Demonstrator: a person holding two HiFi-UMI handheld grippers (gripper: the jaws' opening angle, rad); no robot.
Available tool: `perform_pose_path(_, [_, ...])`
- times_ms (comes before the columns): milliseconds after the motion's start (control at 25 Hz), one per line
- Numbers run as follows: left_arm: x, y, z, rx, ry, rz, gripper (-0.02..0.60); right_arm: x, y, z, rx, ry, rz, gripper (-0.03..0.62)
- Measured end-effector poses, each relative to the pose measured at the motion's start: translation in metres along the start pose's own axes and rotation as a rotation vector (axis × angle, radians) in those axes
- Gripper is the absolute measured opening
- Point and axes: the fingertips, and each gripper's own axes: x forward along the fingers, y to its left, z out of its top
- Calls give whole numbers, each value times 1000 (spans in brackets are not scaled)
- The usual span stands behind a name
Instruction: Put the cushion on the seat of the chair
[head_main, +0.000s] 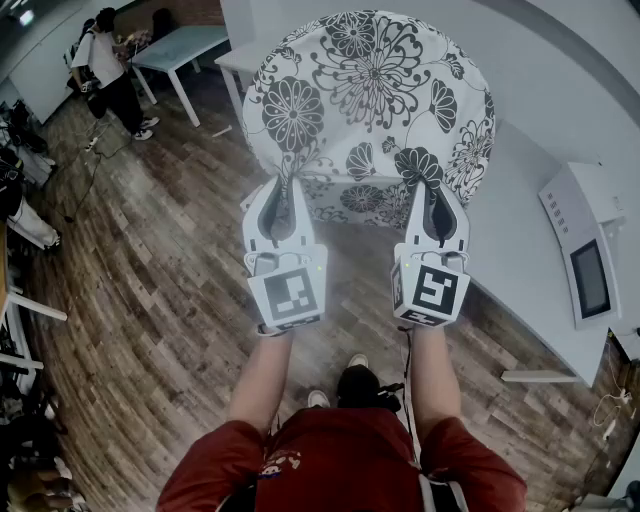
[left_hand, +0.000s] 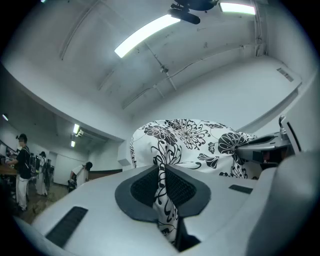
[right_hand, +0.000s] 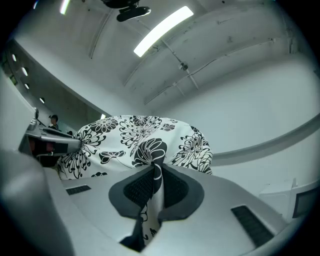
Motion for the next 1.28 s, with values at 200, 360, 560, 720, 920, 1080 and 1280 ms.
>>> perform_pose_path(200, [10, -3, 9, -5, -28, -3, 43, 9, -7, 5, 2, -40, -8, 43])
perform_pose_path(360, [7, -6, 3, 13, -14, -15, 44, 10, -9, 3, 20, -32, 2, 43])
perform_pose_path(560, [3, -6, 7, 16, -16, -15, 43, 8, -8, 6, 18, -27, 3, 43])
perform_pose_path(720, [5, -6, 7, 24, -19, -16, 43, 10, -10, 5, 33, -28, 0, 44])
perform_pose_path(920, [4, -6, 11, 44, 7, -24, 43, 11, -10, 4, 53, -5, -1, 44])
perform_pose_path(1080, [3, -6, 12, 52, -2, -14, 43, 11, -10, 0, 61, -9, 5, 44])
perform_pose_path(1280, [4, -5, 11, 39, 3, -10, 44, 11, -10, 1, 54, -14, 10, 44])
